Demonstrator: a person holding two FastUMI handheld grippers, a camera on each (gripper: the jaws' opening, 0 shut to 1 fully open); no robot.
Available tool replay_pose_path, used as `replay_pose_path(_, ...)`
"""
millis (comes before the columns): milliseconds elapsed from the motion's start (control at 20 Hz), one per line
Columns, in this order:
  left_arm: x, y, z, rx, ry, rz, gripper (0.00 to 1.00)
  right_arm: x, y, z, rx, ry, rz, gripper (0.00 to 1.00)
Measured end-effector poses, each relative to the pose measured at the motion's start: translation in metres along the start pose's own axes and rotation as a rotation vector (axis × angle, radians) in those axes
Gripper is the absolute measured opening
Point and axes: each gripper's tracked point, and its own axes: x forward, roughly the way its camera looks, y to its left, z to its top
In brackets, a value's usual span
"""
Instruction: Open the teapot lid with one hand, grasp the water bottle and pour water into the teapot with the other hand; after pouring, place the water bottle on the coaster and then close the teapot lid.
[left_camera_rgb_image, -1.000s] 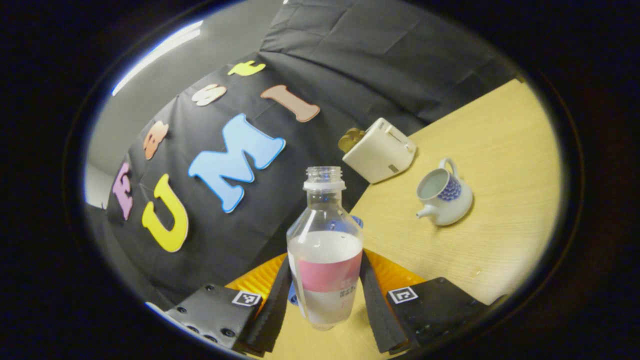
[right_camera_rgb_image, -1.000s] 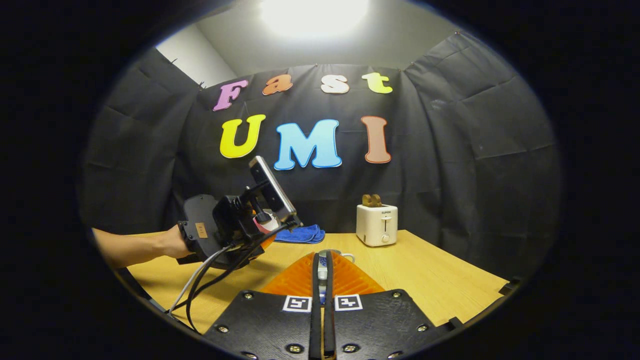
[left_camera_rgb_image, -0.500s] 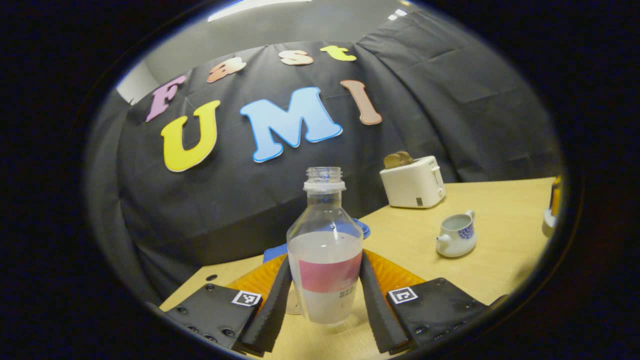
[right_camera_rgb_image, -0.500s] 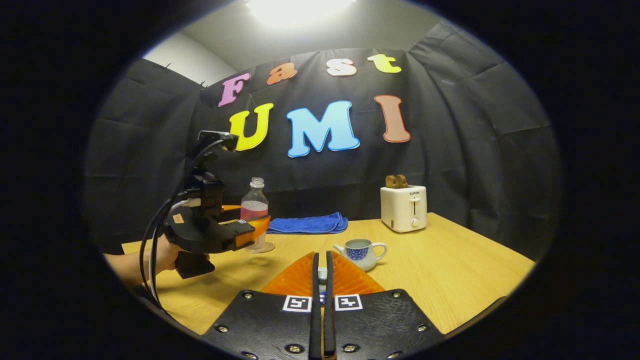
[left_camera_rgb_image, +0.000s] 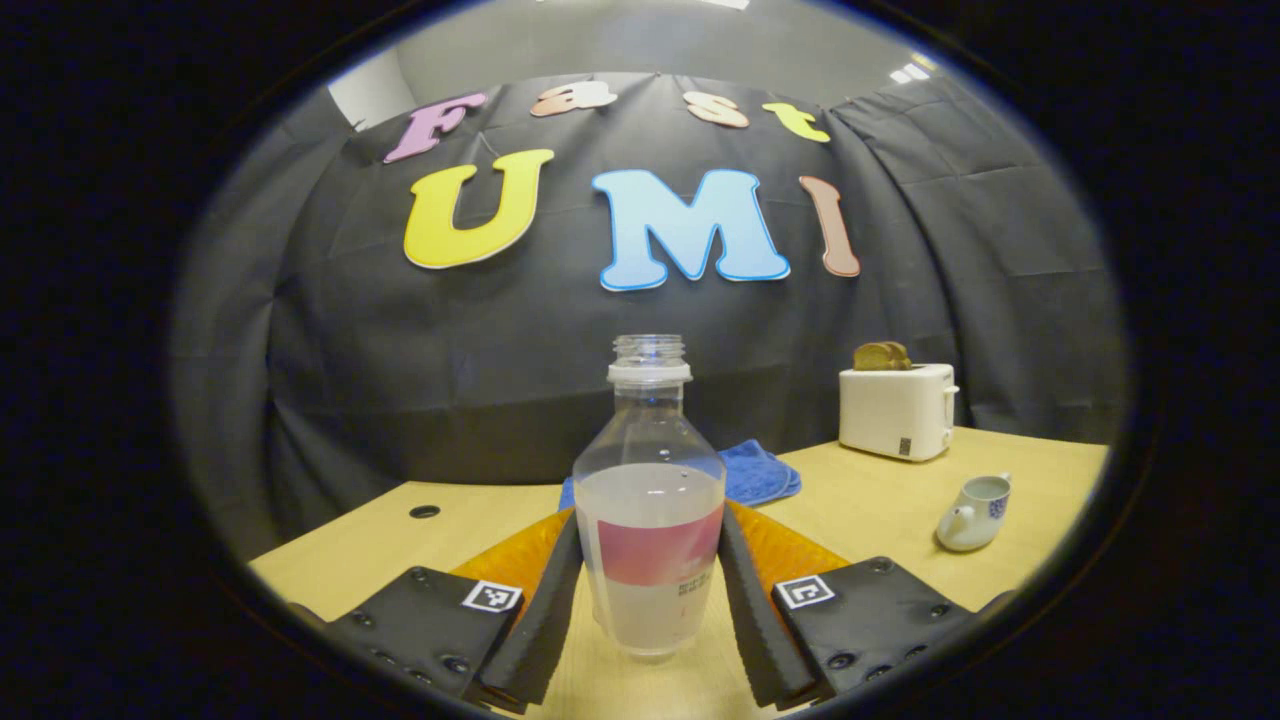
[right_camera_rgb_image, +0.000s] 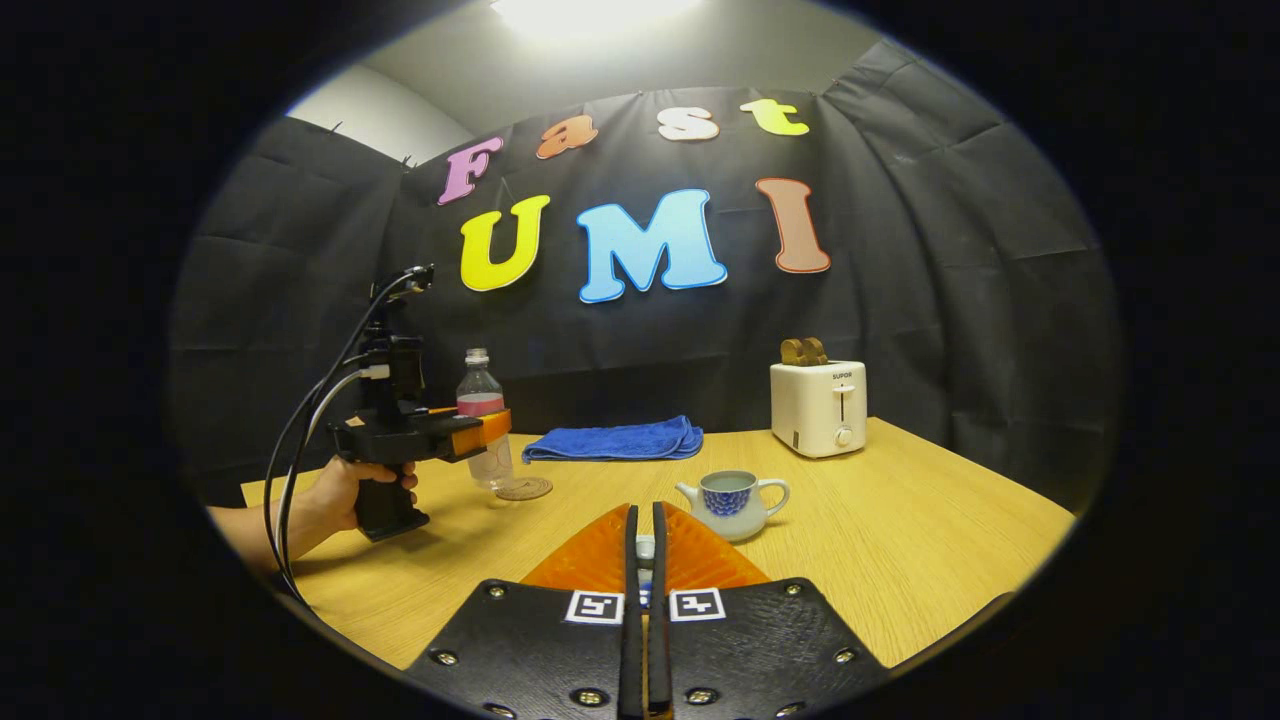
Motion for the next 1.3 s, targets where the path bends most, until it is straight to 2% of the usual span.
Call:
replay_pose_path(150,0.015,-0.002,0.003,-0.018,-0.002,-0.008,0.83,0.002,-0.001,-0.002,0.005,0.007,0.000,0.02)
replay_pose_path(500,0.048,0.010,-0.027,-0.030,0.030,0.023,0.83,0.005,-0.007,-0.004,0.005,0.012,-0.006,0.02)
replay_pose_path(900,0.058,0.013,-0.039,-0.047,0.034,0.031,0.83,0.006,-0.009,-0.003,0.003,0.012,-0.012,0.02)
replay_pose_path(1150,0.055,0.017,-0.037,-0.086,0.026,0.038,0.89,0.005,-0.011,-0.003,0.001,0.012,-0.015,0.02)
replay_pose_path(1250,0.053,0.015,-0.032,-0.089,0.021,0.034,1.00,0.005,-0.010,-0.003,0.003,0.013,-0.014,0.02)
replay_pose_path(1300,0.052,0.015,-0.030,-0.083,0.019,0.035,1.00,0.005,-0.010,-0.003,0.001,0.013,-0.013,0.02)
